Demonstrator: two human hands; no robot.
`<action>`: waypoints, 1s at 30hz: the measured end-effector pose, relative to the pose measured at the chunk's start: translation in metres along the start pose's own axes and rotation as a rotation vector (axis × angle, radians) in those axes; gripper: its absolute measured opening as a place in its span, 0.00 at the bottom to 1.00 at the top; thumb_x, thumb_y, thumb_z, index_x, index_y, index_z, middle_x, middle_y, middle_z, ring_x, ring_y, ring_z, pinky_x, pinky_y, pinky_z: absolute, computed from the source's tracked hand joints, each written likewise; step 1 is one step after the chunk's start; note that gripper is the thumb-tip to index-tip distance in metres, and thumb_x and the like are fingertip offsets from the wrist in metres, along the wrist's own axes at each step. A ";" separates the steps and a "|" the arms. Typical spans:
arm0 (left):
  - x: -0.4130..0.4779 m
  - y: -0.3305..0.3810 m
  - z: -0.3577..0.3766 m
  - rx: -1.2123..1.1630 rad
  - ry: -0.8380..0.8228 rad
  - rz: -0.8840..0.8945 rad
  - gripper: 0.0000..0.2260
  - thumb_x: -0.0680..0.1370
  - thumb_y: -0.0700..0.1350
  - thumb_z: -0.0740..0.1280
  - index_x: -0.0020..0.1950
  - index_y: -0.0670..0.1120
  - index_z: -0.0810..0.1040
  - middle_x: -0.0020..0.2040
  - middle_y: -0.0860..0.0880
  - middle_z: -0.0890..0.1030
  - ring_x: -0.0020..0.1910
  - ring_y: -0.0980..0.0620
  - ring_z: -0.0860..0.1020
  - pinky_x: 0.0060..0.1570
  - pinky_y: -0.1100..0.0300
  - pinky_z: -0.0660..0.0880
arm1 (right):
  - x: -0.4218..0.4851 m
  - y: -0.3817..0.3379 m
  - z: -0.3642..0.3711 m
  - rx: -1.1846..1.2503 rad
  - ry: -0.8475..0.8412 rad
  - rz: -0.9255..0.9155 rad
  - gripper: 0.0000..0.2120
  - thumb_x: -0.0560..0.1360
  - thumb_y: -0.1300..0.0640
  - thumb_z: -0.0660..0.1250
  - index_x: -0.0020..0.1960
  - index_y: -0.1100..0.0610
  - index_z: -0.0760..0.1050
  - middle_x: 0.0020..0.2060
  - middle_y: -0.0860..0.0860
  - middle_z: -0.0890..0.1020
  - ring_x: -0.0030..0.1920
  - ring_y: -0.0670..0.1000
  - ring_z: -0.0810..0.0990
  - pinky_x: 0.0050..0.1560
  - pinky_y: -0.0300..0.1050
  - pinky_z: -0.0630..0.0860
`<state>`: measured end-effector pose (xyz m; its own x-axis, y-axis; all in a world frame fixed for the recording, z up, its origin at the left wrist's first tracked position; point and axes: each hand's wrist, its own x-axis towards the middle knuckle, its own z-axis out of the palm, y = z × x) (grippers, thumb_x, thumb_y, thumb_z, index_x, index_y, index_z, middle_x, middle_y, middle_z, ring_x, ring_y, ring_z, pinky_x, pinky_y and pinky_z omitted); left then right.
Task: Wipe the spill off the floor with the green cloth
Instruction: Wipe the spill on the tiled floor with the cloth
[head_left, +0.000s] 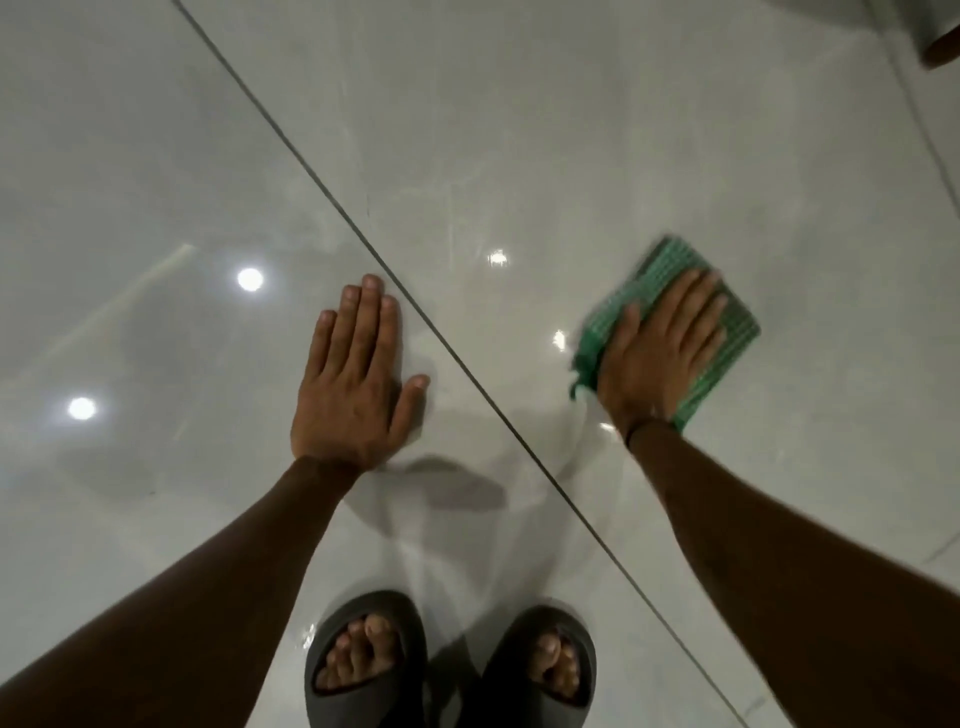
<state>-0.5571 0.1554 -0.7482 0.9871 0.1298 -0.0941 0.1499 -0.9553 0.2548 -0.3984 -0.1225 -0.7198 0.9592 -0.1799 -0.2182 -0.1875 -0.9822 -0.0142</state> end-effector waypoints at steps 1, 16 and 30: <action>0.001 0.001 0.001 0.003 -0.007 0.005 0.40 0.87 0.62 0.54 0.92 0.40 0.48 0.93 0.39 0.47 0.94 0.40 0.47 0.92 0.40 0.48 | 0.021 -0.018 -0.002 0.021 0.029 0.012 0.38 0.88 0.38 0.41 0.90 0.61 0.48 0.90 0.60 0.51 0.90 0.65 0.49 0.87 0.70 0.52; 0.000 0.001 -0.001 -0.005 0.044 0.011 0.40 0.88 0.62 0.56 0.91 0.38 0.53 0.93 0.38 0.51 0.93 0.38 0.50 0.92 0.39 0.51 | -0.046 0.054 0.015 0.000 -0.057 -0.132 0.39 0.87 0.37 0.47 0.90 0.60 0.49 0.89 0.63 0.52 0.88 0.71 0.51 0.87 0.73 0.50; 0.016 0.049 0.000 0.042 0.004 0.146 0.41 0.87 0.64 0.54 0.92 0.40 0.49 0.93 0.39 0.48 0.93 0.39 0.48 0.91 0.37 0.53 | -0.160 0.158 0.041 -0.074 -0.120 -0.751 0.40 0.86 0.31 0.53 0.91 0.50 0.48 0.91 0.51 0.49 0.91 0.62 0.47 0.81 0.73 0.64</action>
<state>-0.5336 0.1111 -0.7377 0.9984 -0.0101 -0.0552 0.0026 -0.9744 0.2246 -0.5902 -0.2471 -0.7268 0.7932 0.5404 -0.2806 0.5245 -0.8405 -0.1359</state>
